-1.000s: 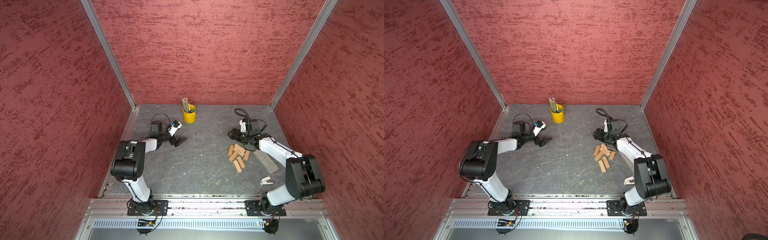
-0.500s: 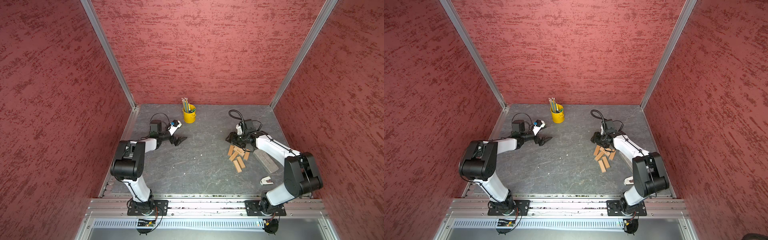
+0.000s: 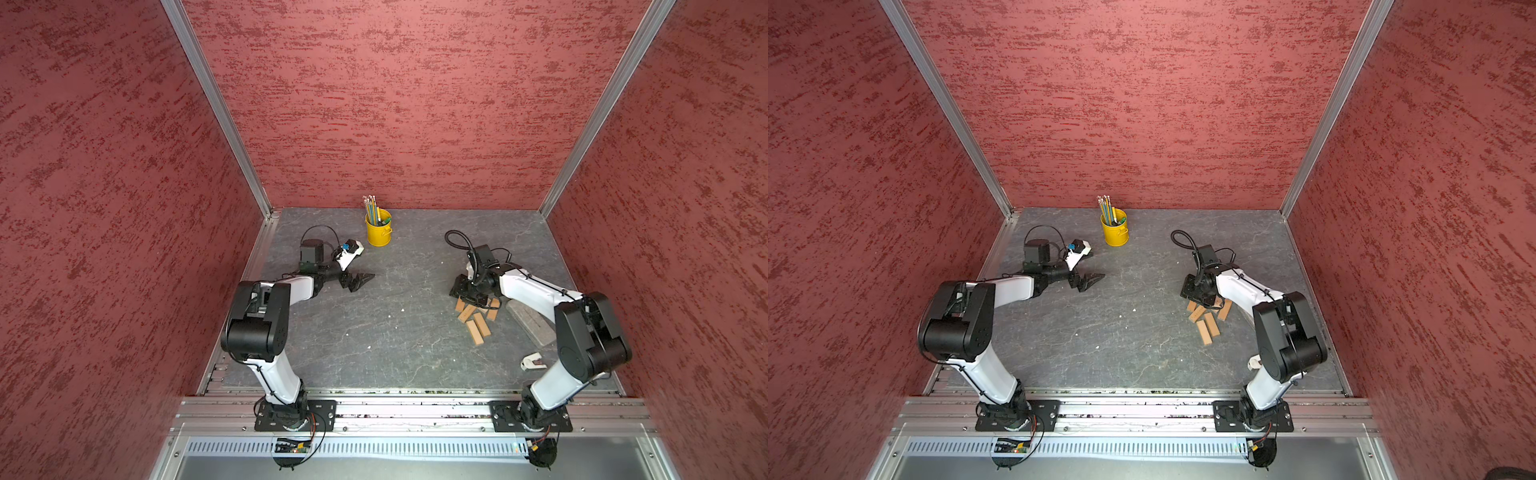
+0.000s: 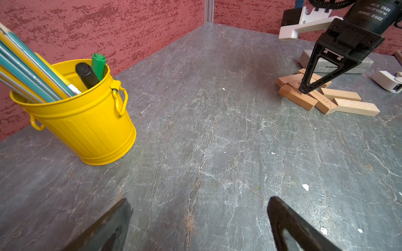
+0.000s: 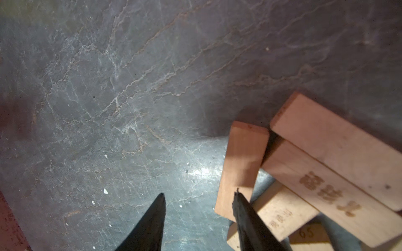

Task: Assemble the number 8 with building blocks
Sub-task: Move the building block to the center of the board.

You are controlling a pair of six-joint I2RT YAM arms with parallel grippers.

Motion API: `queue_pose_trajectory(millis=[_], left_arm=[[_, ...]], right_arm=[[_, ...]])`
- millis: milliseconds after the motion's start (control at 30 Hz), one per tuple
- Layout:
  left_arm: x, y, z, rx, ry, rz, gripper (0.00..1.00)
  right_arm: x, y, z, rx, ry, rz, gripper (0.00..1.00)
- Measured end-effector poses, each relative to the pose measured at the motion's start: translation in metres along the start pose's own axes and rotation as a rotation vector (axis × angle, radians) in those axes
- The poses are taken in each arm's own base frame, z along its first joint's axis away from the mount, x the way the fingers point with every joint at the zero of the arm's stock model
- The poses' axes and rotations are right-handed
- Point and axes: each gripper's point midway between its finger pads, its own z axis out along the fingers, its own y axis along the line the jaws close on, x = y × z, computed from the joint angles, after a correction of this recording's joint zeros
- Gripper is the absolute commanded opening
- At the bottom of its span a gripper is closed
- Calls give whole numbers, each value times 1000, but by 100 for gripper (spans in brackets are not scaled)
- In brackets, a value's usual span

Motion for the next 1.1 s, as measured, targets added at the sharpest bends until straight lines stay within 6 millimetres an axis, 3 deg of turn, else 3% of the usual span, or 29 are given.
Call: queue_pose_trajectory(millis=[467, 733, 900, 1100], left_arm=[[-1, 1, 1, 6, 9, -12, 99], [-1, 1, 1, 5, 9, -12, 99], [-1, 1, 1, 7, 12, -16, 99], [-1, 3, 2, 6, 16, -18, 99]], right_arm=[[2, -14, 2, 69, 1, 30, 50], [9, -23, 18, 103, 42, 39, 51], [7, -23, 20, 109, 35, 35, 43], [4, -18, 23, 113, 37, 23, 18]])
